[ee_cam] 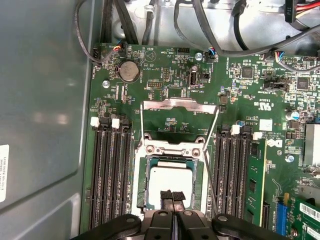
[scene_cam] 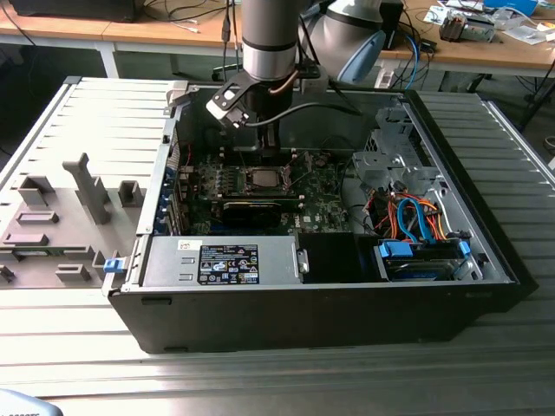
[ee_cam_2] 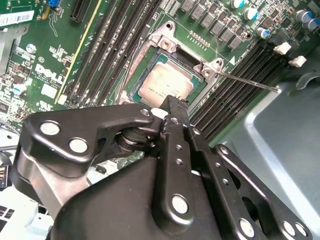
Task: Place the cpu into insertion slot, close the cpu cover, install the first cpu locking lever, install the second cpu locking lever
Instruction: 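Place the cpu into insertion slot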
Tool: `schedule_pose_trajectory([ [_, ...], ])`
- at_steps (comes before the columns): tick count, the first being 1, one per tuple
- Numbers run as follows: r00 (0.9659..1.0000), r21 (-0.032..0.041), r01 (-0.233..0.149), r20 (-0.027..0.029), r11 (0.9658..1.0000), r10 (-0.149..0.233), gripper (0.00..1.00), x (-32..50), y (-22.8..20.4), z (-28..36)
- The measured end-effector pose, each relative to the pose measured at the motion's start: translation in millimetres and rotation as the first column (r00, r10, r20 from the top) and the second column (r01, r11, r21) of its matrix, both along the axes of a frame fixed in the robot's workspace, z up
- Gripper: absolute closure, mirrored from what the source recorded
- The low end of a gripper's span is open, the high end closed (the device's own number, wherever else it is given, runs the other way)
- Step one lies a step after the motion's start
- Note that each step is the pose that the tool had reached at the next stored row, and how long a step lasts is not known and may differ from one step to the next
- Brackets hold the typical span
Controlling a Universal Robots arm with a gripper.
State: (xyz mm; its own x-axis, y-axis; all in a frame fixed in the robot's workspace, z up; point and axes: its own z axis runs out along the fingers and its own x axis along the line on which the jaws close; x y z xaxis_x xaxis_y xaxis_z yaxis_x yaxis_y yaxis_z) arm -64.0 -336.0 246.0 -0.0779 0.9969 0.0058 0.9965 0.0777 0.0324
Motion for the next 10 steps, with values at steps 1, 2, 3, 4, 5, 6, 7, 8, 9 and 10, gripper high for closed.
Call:
schedule_pose_trajectory([
  [1, 1.0, 0.0, 0.0, 0.0, 1.0, 0.0, 0.89, 0.0, 0.0, 1.5],
  [2, 1.0, 0.0, 0.0, 0.0, 1.0, 0.0, 0.89, 0.0, 0.0, 3.2],
  [3, 1.0, -0.0001, 0.0, 0.0, 1.0, 0.0, 0.89, 0.0, 0.0, 6.2],
  [4, 1.0, -0.0001, 0.0, 0.0, 1.0, 0.0, 0.89, 0.0, 0.0, 7.5],
  [5, 1.0, -0.0001, 0.0, 0.0, 1.0, 0.0, 0.89, 0.0, 0.0, 8.7],
  [6, 1.0, 0.0, 0.0, 0.0, 1.0, 0.0, 0.89, 0.0, 0.0, 10.9],
  [7, 1.0, 0.0, 0.0, 0.0, 1.0, 0.0, 0.89, 0.0, 0.0, 11.9],
  [8, 1.0, 0.0, 0.0, 0.0, 1.0, 0.0, 0.89, 0.0, 0.0, 12.5],
  [9, 1.0, 0.0001, 0.0, 0.0, 1.0, 0.0, 0.89, 0.0, 0.0, 12.9],
  [10, 1.0, 0.0, 0.0, 0.0001, 1.0, 0.0, 0.89, 0.0, 0.0, 13.8],
])
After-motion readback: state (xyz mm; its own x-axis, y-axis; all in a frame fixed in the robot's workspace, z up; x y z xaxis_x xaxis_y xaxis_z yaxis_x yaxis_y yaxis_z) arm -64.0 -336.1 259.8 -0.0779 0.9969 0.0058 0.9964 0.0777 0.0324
